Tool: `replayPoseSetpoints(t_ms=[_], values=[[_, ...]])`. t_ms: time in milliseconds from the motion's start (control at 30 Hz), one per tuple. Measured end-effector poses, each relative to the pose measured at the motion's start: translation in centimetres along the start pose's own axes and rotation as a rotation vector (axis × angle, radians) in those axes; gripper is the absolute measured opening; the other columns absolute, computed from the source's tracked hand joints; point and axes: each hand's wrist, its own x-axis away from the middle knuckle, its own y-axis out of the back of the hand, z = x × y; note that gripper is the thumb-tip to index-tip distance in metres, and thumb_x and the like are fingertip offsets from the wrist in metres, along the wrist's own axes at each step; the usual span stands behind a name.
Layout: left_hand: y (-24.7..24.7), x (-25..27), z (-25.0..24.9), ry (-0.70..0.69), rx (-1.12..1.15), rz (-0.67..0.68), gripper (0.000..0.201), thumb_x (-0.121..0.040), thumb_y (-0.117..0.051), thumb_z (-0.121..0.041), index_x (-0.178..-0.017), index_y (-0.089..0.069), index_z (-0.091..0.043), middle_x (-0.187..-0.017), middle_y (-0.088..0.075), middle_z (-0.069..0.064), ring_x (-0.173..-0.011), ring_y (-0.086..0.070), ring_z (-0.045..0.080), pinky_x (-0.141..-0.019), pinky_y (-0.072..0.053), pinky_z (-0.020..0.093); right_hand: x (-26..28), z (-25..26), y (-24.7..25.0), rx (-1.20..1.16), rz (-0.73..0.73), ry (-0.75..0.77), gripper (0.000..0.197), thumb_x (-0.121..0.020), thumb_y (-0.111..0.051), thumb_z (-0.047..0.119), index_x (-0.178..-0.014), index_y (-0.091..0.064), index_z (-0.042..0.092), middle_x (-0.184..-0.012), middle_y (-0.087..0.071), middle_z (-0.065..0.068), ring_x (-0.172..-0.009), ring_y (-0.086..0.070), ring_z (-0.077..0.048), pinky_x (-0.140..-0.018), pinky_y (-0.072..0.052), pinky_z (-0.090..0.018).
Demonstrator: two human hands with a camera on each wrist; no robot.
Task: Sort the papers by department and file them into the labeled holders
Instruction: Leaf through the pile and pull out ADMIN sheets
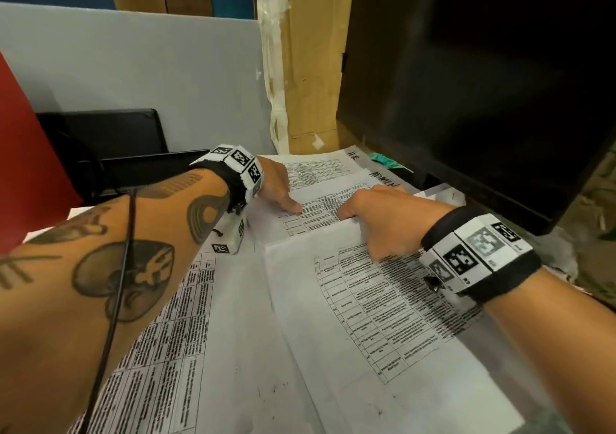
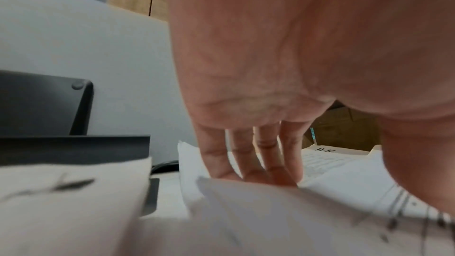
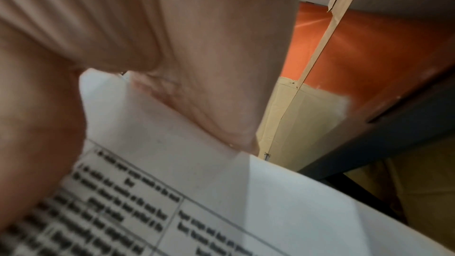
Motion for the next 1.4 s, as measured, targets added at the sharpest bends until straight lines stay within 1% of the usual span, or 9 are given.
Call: replayPoseSetpoints(t_ms=[167, 267, 433, 667, 833, 967, 1167, 1300, 1400], values=[[1.8, 2.3, 4.1, 0.045, 0.099, -0.220, 0.036, -0.102, -0.052, -0.037, -0.131, -0.067, -0.022, -0.122, -0.071, 0.009, -0.116, -0.065, 0.029, -0.103, -0.052, 0.037, -0.4, -0.6, 1.3, -0.034, -0.008, 0.097, 0.056, -0.090, -0.064, 0.009, -0.137, -0.062, 0.040, -0.127, -0.065, 0.006, -0.117, -0.061, -0.023, -0.099, -0.055, -0.041], [2.5, 4.7, 9.0, 0.140, 0.080, -0.099, 0.031, -0.092, -0.069, -0.032, -0.121, -0.072, -0.023, -0.110, -0.074, 0.005, -0.104, -0.068, 0.024, -0.098, -0.058, 0.043, -1.1, -0.7, 2.4, -0.023, -0.032, 0.108, 0.052, -0.089, -0.066, 0.010, -0.133, -0.065, 0.038, -0.127, -0.066, 0.008, -0.115, -0.062, -0.021, -0.099, -0.056, -0.041], [0.7, 8.2, 13.8, 0.230, -0.041, 0.277, 0.102, -0.052, -0.091, -0.067, -0.138, -0.058, -0.023, -0.135, -0.061, -0.003, -0.127, -0.057, 0.023, -0.109, -0.047, 0.040, -3.3, 0.7, 2.3, 0.102, 0.034, 0.081, 0.050, -0.090, -0.065, 0.010, -0.136, -0.063, 0.029, -0.132, -0.065, -0.001, -0.117, -0.061, -0.025, -0.101, -0.054, -0.040], [-1.3, 10.8, 17.6, 0.257, 0.067, 0.057, 0.105, -0.043, -0.096, -0.065, -0.135, -0.059, -0.030, -0.124, -0.069, -0.008, -0.113, -0.068, 0.021, -0.100, -0.056, 0.048, -4.4, 2.9, 0.4, 0.163, 0.060, 0.032, 0.061, -0.090, -0.074, 0.031, -0.140, -0.038, 0.038, -0.133, -0.048, 0.001, -0.114, -0.055, -0.027, -0.098, -0.051, -0.044], [-1.4, 13.1, 19.2, 0.313, 0.043, 0.098, 0.066, -0.061, -0.096, -0.046, -0.118, -0.071, -0.024, -0.108, -0.075, -0.004, -0.098, -0.072, 0.019, -0.087, -0.061, 0.038, -4.2, 9.6, 2.3, -0.067, -0.150, 0.331, 0.041, -0.087, -0.074, 0.016, -0.124, -0.063, 0.028, -0.125, -0.060, 0.008, -0.120, -0.056, -0.013, -0.092, -0.045, -0.027], [-2.2, 14.0, 19.6, 0.268, -0.022, -0.076, 0.033, -0.080, -0.087, -0.031, -0.109, -0.077, -0.018, -0.096, -0.077, -0.004, -0.080, -0.070, 0.012, -0.058, -0.051, 0.020, -6.4, 16.2, 1.5, -0.127, -0.109, 0.438, 0.036, -0.087, -0.079, 0.033, -0.120, -0.068, 0.025, -0.114, -0.063, 0.010, -0.114, -0.061, -0.013, -0.095, -0.051, -0.031], [-0.4, 14.5, 18.6, 0.204, -0.034, -0.290, 0.012, -0.092, -0.075, -0.025, -0.102, -0.080, -0.020, -0.094, -0.074, -0.005, -0.088, -0.068, 0.017, -0.074, -0.049, 0.027, -10.1, 20.3, -0.3, -0.083, -0.084, 0.400, 0.076, -0.078, -0.087, 0.041, -0.139, -0.048, 0.021, -0.128, -0.061, -0.001, -0.110, -0.060, -0.022, -0.099, -0.053, -0.038], [0.5, 14.7, 18.7, 0.184, -0.044, -0.303, 0.012, -0.094, -0.070, -0.019, -0.100, -0.081, -0.020, -0.095, -0.077, -0.003, -0.090, -0.072, 0.021, -0.077, -0.057, 0.031, -11.1, 19.8, 0.5, -0.080, -0.115, 0.386, 0.035, -0.070, -0.092, 0.027, -0.090, -0.063, 0.027, -0.096, -0.066, 0.004, -0.086, -0.062, -0.019, -0.075, -0.051, -0.031], [0.8, 15.0, 19.6, 0.157, -0.039, -0.198, 0.016, -0.088, -0.072, -0.012, -0.098, -0.081, -0.021, -0.089, -0.077, -0.006, -0.088, -0.073, 0.020, -0.081, -0.061, 0.034, -11.1, 17.8, 1.4, -0.099, -0.169, 0.412, 0.038, -0.070, -0.085, 0.006, -0.060, -0.050, 0.018, -0.067, -0.055, 0.000, -0.065, -0.050, -0.020, -0.059, -0.039, -0.028]])
